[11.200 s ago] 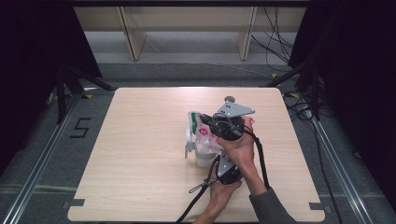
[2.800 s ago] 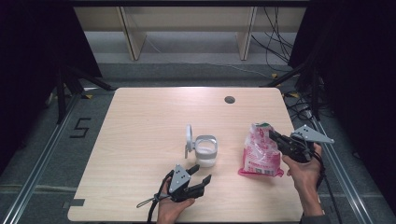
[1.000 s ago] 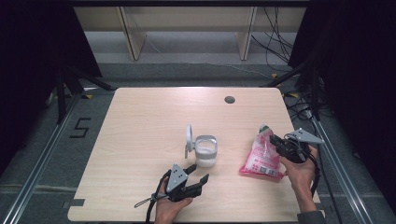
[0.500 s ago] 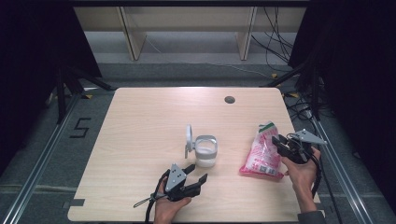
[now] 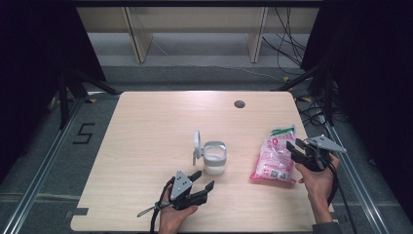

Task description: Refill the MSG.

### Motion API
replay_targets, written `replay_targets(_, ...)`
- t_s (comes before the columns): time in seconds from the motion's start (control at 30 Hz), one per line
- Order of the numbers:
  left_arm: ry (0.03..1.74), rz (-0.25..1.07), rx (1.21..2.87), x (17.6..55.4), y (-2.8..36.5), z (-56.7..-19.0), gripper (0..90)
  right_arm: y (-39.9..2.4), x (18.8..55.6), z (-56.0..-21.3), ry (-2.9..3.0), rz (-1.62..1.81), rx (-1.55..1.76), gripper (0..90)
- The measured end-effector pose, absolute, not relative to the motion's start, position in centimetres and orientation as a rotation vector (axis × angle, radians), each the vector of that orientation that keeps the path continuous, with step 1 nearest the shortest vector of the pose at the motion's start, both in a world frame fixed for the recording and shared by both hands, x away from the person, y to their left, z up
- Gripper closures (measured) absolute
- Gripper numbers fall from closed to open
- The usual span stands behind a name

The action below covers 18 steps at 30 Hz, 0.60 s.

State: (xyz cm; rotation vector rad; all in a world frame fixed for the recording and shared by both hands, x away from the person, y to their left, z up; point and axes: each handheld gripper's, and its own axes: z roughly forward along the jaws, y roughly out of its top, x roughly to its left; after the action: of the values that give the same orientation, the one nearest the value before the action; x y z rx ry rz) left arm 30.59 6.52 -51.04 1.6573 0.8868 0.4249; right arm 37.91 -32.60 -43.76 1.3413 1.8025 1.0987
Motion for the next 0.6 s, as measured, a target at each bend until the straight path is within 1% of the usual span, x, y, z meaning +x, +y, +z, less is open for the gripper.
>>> replay_targets(0.1,0.887,0.426,1.658,30.6,6.5,-51.0,41.1,-32.3,37.6,-43.7,1.799,1.108,1.378,59.5)
replay_targets(0.17,0.889,0.429,1.658,30.6,6.6,-51.0,41.1,-32.4,37.7,-43.7,1.801,1.106,1.341,58.7)
replay_targets(0.2,0.890,0.429,1.657,30.6,6.6,-51.0,41.1,-32.1,37.5,-43.6,1.798,1.115,1.362,56.9)
replay_targets(0.23,0.890,0.430,1.657,30.7,6.7,-51.0,41.1,-32.1,37.5,-43.6,1.798,1.115,1.362,56.9)
replay_targets(0.33,0.896,0.440,1.655,30.6,6.8,-50.9,40.5,-31.3,37.3,-43.4,1.819,1.106,1.331,50.3)
replay_targets(0.6,0.901,0.453,1.636,30.9,7.2,-50.7,40.5,-29.9,36.8,-43.7,1.870,1.150,1.317,44.7)
